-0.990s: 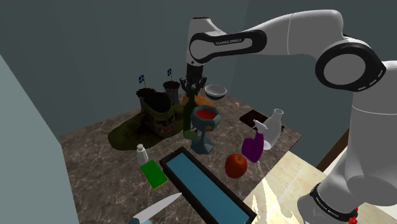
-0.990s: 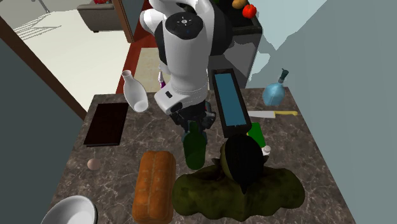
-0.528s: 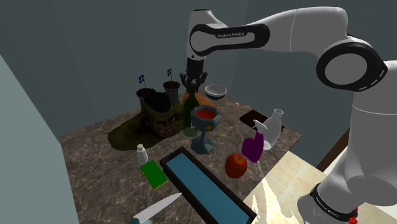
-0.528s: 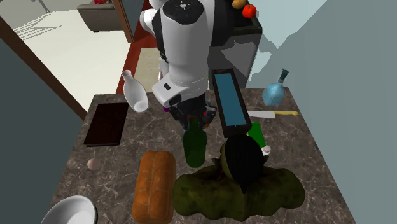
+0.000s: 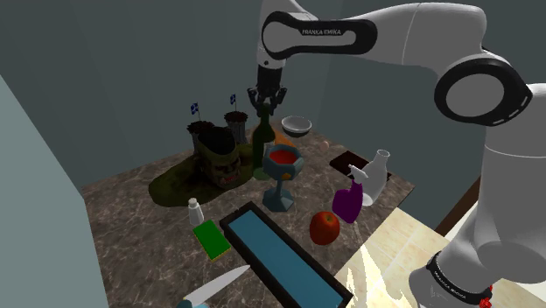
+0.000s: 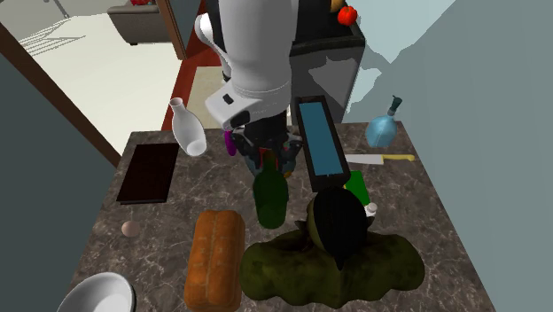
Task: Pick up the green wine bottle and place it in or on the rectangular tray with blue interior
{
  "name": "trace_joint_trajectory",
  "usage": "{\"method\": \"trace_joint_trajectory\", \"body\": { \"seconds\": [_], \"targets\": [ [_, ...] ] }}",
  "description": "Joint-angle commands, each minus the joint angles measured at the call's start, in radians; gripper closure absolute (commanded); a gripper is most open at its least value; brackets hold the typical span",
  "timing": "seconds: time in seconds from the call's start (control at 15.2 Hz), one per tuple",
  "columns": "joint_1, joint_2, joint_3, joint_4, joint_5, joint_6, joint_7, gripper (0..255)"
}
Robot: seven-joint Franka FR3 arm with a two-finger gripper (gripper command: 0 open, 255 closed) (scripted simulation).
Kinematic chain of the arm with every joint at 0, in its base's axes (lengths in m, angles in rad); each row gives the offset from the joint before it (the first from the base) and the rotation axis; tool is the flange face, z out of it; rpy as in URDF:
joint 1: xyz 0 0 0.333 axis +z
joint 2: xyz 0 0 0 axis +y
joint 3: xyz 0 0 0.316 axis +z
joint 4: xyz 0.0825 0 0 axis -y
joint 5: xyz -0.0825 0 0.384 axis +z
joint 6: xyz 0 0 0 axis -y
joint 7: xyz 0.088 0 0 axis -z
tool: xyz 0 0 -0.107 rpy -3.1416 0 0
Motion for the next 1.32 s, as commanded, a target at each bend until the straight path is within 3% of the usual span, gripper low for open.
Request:
{"method": "trace_joint_trajectory", "body": {
  "seconds": [0.0, 0.66, 1.12, 1.19, 1.25],
  "targets": [
    [0.002, 0.012, 0.000, 0.045, -0.001, -0.033, 0.001, 255],
    [0.011, 0.067, 0.000, 0.269, -0.006, -0.201, 0.002, 255],
    [0.026, 0.171, -0.002, 0.540, -0.016, -0.368, 0.002, 255],
    [0.027, 0.179, -0.002, 0.556, -0.016, -0.377, 0.002, 255],
    [0.031, 0.116, 0.002, 0.464, -0.013, -0.348, 0.015, 255]
  ]
}}
